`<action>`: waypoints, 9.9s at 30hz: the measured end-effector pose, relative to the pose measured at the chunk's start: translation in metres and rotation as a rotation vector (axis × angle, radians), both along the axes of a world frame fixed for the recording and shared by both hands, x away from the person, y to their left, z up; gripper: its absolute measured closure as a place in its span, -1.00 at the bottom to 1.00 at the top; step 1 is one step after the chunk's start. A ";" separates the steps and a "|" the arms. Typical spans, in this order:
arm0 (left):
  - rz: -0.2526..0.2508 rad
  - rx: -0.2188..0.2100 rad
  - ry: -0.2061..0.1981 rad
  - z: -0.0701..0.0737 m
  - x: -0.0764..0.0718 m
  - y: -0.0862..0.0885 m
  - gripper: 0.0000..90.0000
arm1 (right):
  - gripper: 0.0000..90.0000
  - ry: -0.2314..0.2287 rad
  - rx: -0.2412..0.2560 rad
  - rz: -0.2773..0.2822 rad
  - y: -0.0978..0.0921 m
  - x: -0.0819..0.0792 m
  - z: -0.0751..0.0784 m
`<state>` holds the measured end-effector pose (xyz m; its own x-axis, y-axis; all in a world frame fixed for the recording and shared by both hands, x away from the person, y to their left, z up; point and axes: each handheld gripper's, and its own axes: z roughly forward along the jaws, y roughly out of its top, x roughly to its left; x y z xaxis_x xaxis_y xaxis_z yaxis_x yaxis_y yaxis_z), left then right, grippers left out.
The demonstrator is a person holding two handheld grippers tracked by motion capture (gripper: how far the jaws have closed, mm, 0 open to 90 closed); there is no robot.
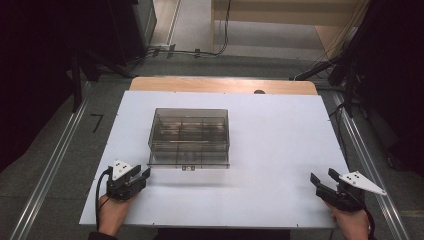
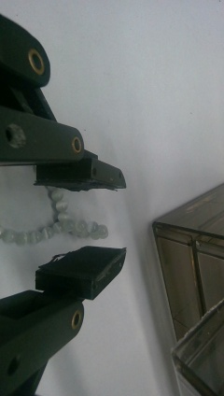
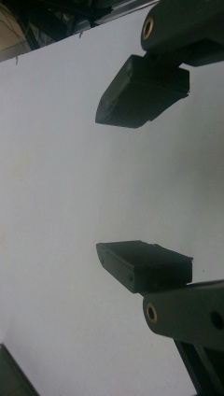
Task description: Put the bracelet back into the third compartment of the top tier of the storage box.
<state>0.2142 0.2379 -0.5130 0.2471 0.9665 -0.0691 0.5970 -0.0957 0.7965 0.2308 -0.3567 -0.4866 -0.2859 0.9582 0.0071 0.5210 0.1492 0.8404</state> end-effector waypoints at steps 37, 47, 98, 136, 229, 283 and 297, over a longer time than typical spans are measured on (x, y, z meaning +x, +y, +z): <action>-0.021 -0.018 -0.005 0.003 -0.002 0.000 0.88 | -0.33 0.000 -0.003 0.001 0.000 0.000 0.000; -0.025 -0.047 -0.062 0.014 -0.010 0.002 0.88 | -0.38 0.013 -0.001 0.000 0.000 0.001 -0.001; 0.035 -0.139 -0.274 0.050 -0.024 0.007 0.88 | -0.41 0.035 -0.015 0.013 0.002 0.003 -0.003; -0.006 -0.149 -0.366 0.074 -0.023 -0.011 0.88 | -0.41 0.041 -0.016 0.009 0.003 0.004 -0.003; -0.172 -0.172 -0.371 0.086 -0.004 -0.076 0.88 | -0.41 0.042 -0.025 0.016 0.003 0.004 -0.004; -0.264 -0.202 -0.364 0.093 0.014 -0.113 0.88 | -0.41 0.045 -0.025 0.015 0.003 0.004 -0.004; -0.286 -0.219 -0.356 0.094 0.019 -0.123 0.88 | -0.41 0.044 -0.025 0.018 0.003 0.004 -0.004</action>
<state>0.2328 0.1147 -0.4191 0.5450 0.8289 -0.1259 0.2592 -0.0237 0.9655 0.2344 -0.3535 -0.4904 -0.3033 0.9529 -0.0036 0.5545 0.1796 0.8126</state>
